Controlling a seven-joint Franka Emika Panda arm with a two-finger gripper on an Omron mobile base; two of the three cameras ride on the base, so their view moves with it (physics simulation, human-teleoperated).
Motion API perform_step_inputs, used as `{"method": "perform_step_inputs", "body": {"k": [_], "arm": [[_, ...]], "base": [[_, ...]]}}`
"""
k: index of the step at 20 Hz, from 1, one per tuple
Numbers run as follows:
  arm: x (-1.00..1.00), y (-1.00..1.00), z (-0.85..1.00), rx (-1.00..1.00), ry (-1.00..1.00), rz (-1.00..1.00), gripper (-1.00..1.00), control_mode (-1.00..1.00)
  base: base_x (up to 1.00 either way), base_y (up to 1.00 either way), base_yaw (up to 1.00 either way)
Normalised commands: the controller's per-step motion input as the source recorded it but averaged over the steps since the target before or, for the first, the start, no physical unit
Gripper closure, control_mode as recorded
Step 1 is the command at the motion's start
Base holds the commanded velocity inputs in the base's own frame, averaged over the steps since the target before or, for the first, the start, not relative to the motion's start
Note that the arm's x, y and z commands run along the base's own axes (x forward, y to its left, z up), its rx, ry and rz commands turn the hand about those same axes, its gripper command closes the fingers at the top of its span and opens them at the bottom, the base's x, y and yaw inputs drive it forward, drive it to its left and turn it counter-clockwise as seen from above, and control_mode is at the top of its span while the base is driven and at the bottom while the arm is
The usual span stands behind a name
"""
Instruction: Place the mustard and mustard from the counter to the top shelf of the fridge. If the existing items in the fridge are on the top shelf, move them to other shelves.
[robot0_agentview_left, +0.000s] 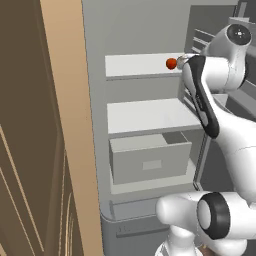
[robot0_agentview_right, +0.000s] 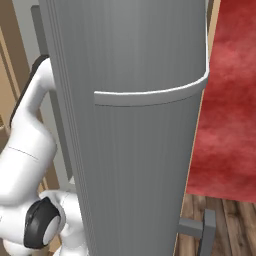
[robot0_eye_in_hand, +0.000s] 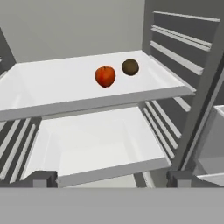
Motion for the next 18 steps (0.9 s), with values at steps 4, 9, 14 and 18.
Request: {"method": "perform_step_inputs", "body": {"k": [4, 9, 14, 18], "arm": [[0.72, 0.00, -0.06, 0.00, 0.01, 0.00, -1.00, -1.00], [0.77, -0.01, -0.13, 0.00, 0.02, 0.00, -1.00, -1.00], [0.75, -0.04, -0.20, 0.00, 0.03, 0.00, -1.00, -1.00], [0.66, -0.18, -0.13, 0.00, 0.09, 0.00, -1.00, -1.00]], "base": [[0.00, 0.00, 0.00], [0.00, 0.00, 0.00], [0.00, 0.00, 0.00], [0.00, 0.00, 0.00]]}}
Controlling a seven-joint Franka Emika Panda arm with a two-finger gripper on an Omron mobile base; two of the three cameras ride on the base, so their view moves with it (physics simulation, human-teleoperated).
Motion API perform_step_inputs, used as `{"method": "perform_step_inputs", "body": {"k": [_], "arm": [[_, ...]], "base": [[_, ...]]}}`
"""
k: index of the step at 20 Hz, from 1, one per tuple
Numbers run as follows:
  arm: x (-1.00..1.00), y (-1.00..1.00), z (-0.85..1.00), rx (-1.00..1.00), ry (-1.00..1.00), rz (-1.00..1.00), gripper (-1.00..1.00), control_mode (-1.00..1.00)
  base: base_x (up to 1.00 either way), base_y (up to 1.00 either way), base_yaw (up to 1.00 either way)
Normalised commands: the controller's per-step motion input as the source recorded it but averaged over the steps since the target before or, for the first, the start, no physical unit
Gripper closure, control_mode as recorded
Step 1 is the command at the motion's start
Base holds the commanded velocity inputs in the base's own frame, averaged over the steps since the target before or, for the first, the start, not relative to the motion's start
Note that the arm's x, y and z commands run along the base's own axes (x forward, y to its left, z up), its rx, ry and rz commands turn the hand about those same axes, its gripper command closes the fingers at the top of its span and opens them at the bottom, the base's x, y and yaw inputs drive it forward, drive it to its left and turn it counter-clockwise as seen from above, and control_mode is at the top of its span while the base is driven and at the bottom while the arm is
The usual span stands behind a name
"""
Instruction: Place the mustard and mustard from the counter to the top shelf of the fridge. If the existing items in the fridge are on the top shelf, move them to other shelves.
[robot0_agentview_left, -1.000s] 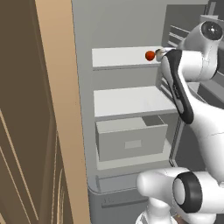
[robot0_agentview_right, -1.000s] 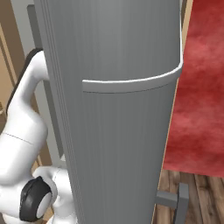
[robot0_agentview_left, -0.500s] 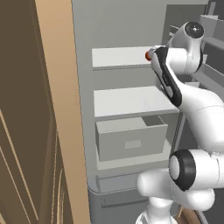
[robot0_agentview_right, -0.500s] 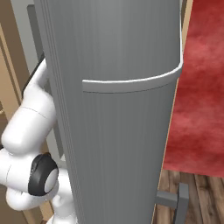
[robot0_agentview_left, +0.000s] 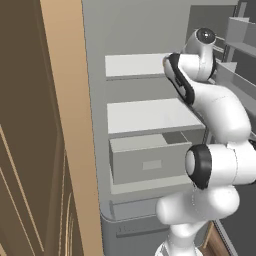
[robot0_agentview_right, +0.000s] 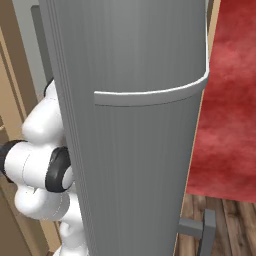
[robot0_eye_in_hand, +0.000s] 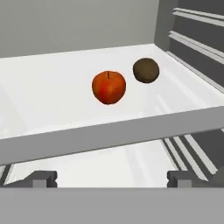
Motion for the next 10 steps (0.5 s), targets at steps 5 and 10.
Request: {"method": "perform_step_inputs", "body": {"k": [5, 10], "arm": [[0.62, -0.29, -0.04, 0.00, 0.08, 0.00, -1.00, -1.00], [0.59, -0.10, -0.01, 0.00, 0.10, 0.00, -1.00, -1.00]], "base": [[0.00, 0.00, 0.00], [0.00, 0.00, 0.00]]}}
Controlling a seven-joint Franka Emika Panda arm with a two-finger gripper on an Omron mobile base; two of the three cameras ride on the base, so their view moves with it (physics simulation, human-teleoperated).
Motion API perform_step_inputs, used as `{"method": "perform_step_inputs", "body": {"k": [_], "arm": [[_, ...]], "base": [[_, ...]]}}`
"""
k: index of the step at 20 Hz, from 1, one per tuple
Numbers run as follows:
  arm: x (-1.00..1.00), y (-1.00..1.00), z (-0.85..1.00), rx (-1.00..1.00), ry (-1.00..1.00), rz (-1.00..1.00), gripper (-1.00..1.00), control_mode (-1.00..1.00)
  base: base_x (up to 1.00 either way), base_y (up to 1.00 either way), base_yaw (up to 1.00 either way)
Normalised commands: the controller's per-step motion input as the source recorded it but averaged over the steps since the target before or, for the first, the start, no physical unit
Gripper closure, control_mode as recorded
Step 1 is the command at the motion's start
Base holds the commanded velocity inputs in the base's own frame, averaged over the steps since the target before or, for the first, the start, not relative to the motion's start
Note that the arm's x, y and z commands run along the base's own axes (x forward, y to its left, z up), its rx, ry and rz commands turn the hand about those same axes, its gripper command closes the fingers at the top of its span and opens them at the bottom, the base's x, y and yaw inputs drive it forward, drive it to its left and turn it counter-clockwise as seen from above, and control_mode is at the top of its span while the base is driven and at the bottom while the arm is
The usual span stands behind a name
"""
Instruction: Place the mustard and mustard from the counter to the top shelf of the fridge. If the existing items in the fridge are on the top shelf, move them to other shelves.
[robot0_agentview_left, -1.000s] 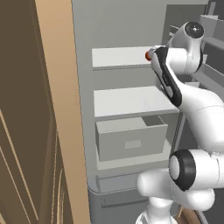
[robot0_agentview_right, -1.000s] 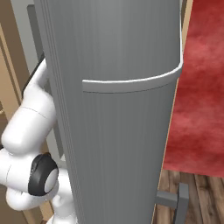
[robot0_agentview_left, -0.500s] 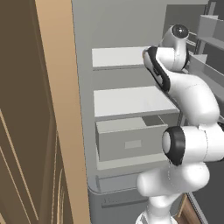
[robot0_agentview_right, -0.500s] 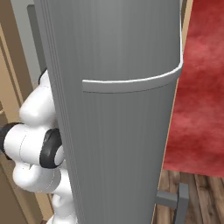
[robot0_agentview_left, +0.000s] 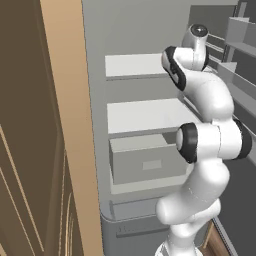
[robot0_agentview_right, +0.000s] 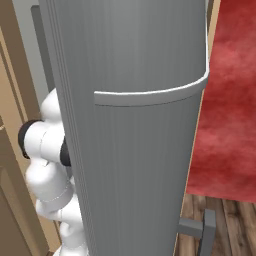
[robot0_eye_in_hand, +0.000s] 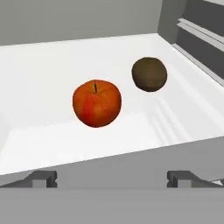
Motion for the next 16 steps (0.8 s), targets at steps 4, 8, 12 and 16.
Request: {"method": "perform_step_inputs", "body": {"k": [4, 8, 12, 16], "arm": [[0.46, 0.00, -0.22, 0.00, 0.09, 0.00, -1.00, -1.00], [0.41, 0.00, -0.21, 0.00, 0.05, 0.00, -1.00, -1.00], [0.49, 0.00, -0.18, 0.00, 0.00, 0.00, -1.00, -1.00], [0.48, -0.01, -0.14, 0.00, 0.00, 0.00, -1.00, -1.00]], "base": [[0.00, 0.00, 0.00], [0.00, 0.00, 0.00], [0.00, 0.00, 0.00], [0.00, 0.00, 0.00]]}}
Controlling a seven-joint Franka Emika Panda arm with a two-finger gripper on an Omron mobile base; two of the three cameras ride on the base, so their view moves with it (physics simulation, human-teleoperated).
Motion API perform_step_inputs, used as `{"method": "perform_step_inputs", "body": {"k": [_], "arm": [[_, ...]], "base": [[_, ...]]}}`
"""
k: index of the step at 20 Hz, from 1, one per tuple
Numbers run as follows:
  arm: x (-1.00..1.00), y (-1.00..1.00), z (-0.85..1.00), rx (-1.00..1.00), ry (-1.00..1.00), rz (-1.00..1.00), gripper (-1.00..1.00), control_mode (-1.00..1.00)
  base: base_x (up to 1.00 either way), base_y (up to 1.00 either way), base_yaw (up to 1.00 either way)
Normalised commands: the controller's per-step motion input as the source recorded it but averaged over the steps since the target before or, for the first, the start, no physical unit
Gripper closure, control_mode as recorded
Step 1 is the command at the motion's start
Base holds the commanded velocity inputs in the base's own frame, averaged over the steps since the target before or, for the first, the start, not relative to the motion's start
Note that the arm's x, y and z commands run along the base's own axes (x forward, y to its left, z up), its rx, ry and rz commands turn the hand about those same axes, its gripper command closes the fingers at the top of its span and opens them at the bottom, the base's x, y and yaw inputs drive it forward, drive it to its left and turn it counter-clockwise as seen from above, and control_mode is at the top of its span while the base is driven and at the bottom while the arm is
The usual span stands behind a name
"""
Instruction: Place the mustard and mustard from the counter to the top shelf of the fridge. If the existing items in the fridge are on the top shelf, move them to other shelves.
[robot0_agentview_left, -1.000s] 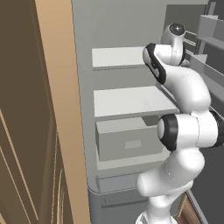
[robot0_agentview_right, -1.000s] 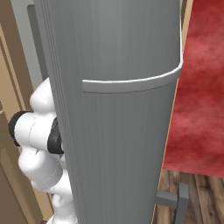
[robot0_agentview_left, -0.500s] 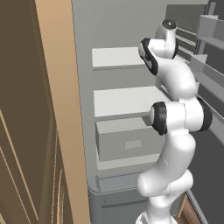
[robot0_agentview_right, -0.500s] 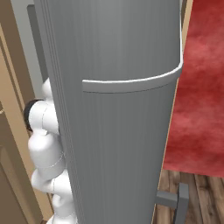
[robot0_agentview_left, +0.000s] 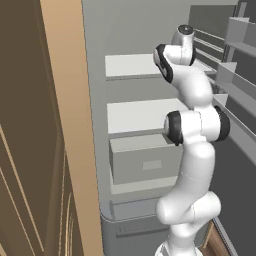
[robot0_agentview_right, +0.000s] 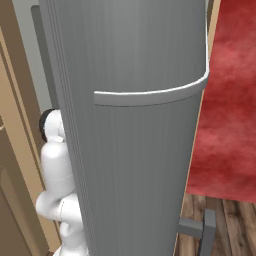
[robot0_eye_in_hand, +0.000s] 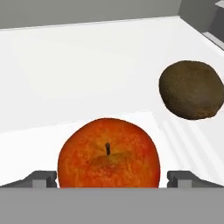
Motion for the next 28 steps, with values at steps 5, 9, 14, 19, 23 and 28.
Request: {"method": "perform_step_inputs", "body": {"k": [5, 9, 14, 19, 23, 28], "arm": [[0.45, -0.01, -0.19, 0.00, 0.00, 0.00, -1.00, -1.00], [0.39, 0.00, -0.11, 0.00, 0.00, 0.00, 1.00, -1.00], [0.08, 0.00, -0.30, 0.00, 0.00, 0.00, 1.00, -1.00], [0.00, 0.00, -0.38, 0.00, 0.00, 0.00, 1.00, -1.00], [-0.19, 0.01, -0.21, 0.00, -0.13, 0.00, 1.00, -1.00], [-0.31, 0.21, -0.25, -0.03, -0.29, 0.00, 1.00, -1.00]], "base": [[0.00, 0.00, 0.00], [0.00, 0.00, 0.00], [0.00, 0.00, 0.00], [0.00, 0.00, 0.00], [0.00, 0.00, 0.00], [0.00, 0.00, 0.00]]}}
